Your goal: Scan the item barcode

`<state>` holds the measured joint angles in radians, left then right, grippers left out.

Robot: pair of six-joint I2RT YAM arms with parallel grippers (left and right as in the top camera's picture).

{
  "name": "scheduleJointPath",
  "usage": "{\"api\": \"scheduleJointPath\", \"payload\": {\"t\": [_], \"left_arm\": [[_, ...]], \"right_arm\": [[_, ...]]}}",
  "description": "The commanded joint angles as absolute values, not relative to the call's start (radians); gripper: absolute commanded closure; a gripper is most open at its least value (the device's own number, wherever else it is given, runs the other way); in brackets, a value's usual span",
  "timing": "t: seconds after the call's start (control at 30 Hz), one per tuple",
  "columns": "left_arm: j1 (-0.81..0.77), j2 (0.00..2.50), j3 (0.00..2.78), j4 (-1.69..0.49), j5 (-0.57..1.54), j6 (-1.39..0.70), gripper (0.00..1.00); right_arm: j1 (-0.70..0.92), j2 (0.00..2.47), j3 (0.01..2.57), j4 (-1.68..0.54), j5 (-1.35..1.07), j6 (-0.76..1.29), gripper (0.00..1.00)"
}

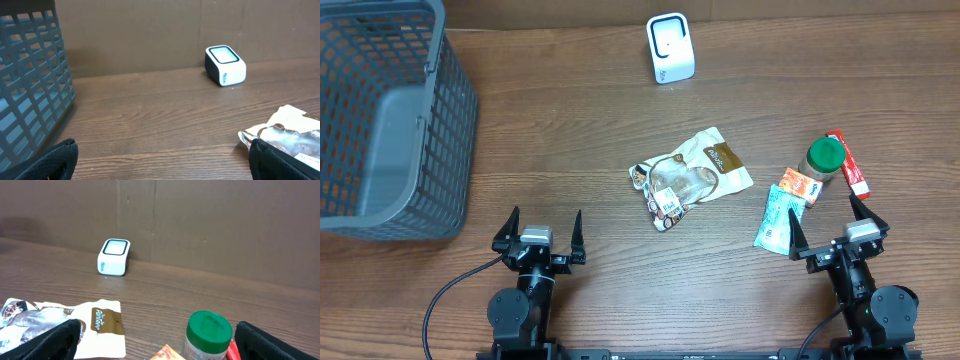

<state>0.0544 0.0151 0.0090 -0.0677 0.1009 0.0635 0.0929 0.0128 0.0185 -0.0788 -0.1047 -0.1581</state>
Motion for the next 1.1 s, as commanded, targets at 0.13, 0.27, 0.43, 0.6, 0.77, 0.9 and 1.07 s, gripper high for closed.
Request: {"api": "scheduleJointPath", "payload": {"t": [0.13, 0.27, 0.43, 0.6, 0.77, 0.9, 1.07], "left_arm": [[0.057, 0.004, 0.005, -0.070, 0.097, 0.090, 0.00], [0.057, 0.004, 0.005, -0.070, 0.097, 0.090, 0.00], [0.057, 0.004, 0.005, -0.071, 0.097, 0.090, 0.01], [0.057, 0.004, 0.005, -0.070, 0.097, 0.090, 0.00], [0.057, 0.004, 0.005, -0.070, 0.097, 0.090, 0.00], [0.057, 0.004, 0.005, -0.071, 0.097, 0.090, 0.00], [0.057, 0.004, 0.005, -0.071, 0.097, 0.090, 0.00]], "right_arm": [[0.090, 0.003, 0.008, -0.074, -0.103, -0.162, 0.00], [0.090, 0.003, 0.008, -0.074, -0.103, -0.162, 0.00], [0.090, 0.003, 0.008, -0.074, -0.103, -0.162, 0.00], [0.090, 0.003, 0.008, -0.074, -0.103, -0.162, 0.00], [0.090, 0.003, 0.008, -0.075, -0.103, -0.162, 0.00], [0.090, 0.003, 0.008, -0.074, -0.103, -0.162, 0.00], [0.090, 0.003, 0.008, -0.075, -0.103, -0.162, 0.00]]}}
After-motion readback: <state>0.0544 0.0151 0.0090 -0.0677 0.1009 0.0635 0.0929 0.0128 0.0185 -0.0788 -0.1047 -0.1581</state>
